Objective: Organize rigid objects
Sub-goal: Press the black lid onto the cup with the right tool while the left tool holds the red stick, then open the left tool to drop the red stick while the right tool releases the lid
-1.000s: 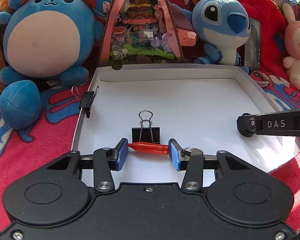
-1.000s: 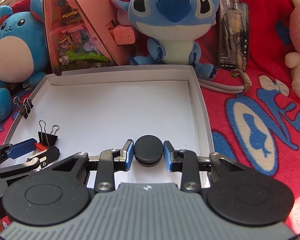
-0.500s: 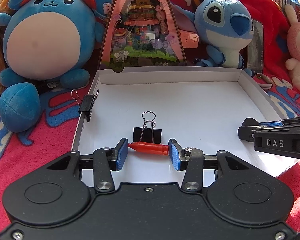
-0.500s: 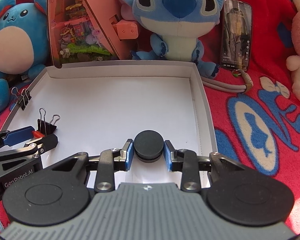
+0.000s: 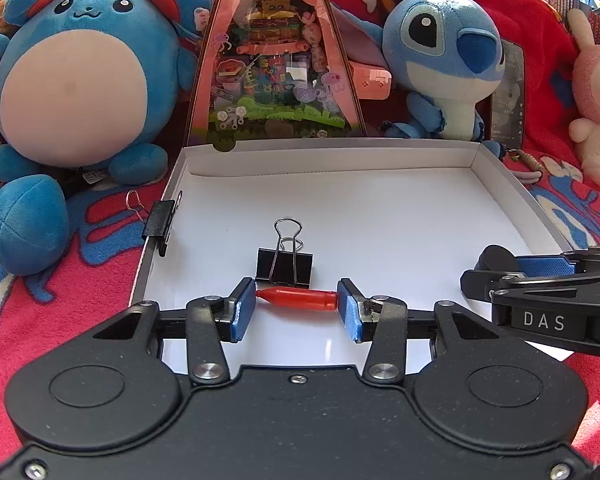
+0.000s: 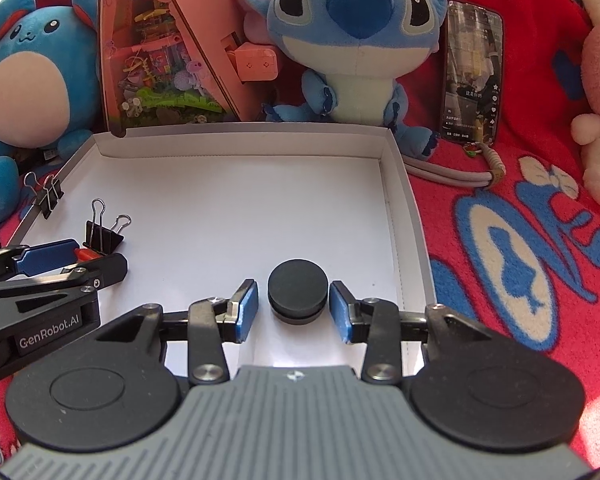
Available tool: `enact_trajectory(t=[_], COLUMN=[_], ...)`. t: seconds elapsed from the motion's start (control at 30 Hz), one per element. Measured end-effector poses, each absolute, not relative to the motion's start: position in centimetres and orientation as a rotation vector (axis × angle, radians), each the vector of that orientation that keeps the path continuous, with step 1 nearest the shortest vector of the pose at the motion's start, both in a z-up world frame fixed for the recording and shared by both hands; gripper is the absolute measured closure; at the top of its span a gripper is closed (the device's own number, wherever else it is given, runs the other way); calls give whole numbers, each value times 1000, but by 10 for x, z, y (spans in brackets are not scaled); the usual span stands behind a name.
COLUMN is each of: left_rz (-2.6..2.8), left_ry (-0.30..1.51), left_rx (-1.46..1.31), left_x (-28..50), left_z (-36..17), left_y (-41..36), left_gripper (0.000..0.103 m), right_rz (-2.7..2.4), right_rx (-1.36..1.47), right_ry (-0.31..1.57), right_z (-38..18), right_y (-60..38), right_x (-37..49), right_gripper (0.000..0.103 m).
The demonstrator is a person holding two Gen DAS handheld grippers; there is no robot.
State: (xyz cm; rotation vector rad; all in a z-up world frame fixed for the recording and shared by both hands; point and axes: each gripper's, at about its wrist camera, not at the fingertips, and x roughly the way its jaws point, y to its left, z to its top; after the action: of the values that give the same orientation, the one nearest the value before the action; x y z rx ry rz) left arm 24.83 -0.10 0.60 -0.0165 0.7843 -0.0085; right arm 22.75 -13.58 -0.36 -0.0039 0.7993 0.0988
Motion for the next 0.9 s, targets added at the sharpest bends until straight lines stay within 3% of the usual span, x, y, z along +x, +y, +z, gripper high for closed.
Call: enact_trajectory(t=[0.13,0.5,0.9], left_rz=[-21,-76,-147], left_ry=[765,706,671], left_rx=[-17,-23,-3], left_x=[237,191,127], left_z=[14,38,45], left_y=[-1,3,9], left_gripper=[45,27,23], right_rz=[98,113,194], right_rx=[-6,-27,-91], right_ry=[790,710,596], right_z=[-1,15,28], right_y=[-136,-143,-147], right_x=[222,188,117], right_gripper=[34,21,15])
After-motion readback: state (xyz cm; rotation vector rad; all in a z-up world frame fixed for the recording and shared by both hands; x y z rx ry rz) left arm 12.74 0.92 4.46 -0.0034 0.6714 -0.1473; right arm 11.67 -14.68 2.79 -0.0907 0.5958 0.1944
